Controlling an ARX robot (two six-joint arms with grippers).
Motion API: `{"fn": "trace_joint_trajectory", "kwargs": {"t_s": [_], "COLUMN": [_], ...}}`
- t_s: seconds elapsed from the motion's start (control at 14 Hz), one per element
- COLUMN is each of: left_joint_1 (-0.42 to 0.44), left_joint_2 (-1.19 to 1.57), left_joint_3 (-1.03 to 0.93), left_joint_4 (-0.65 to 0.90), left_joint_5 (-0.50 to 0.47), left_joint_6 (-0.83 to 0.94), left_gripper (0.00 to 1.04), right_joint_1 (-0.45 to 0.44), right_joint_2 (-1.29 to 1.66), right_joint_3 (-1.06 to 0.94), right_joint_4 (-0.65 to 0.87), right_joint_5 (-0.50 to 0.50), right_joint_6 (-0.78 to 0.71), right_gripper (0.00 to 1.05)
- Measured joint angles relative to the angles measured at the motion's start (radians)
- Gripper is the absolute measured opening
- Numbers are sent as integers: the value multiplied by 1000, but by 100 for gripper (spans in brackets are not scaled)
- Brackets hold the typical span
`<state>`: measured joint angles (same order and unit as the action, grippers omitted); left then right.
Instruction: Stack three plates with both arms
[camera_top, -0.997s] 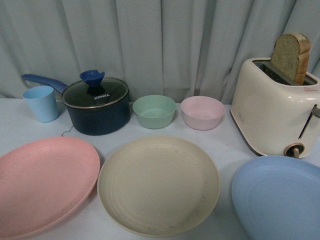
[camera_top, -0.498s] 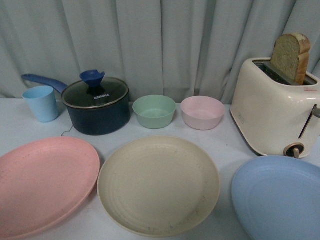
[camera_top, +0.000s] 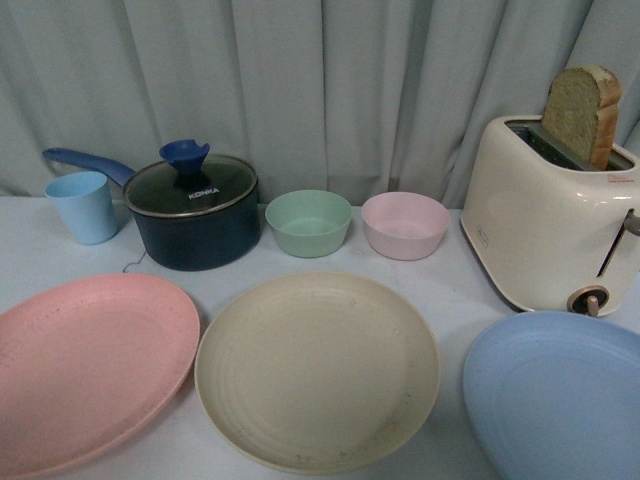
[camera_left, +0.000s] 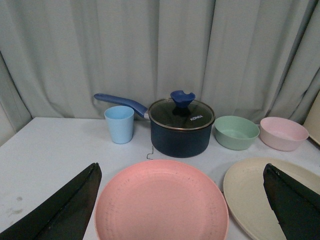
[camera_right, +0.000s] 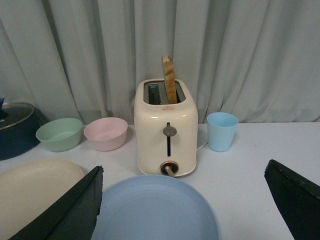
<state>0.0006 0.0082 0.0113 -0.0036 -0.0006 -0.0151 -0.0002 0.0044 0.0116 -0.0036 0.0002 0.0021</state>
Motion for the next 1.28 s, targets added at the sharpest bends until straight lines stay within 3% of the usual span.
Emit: {"fn": "trace_joint_trajectory", "kwargs": {"t_s": [1.28], "left_joint_1": [0], "left_joint_2": [0], "left_joint_3": [0], "left_joint_4": [0], "left_joint_5": [0], "left_joint_6": [0], "left_gripper": [98], "right_joint_1": [0], "right_joint_2": [0], "right_joint_3": [0], "right_joint_4": [0], "right_joint_5": [0], "right_joint_6": [0], "right_gripper": [98]}}
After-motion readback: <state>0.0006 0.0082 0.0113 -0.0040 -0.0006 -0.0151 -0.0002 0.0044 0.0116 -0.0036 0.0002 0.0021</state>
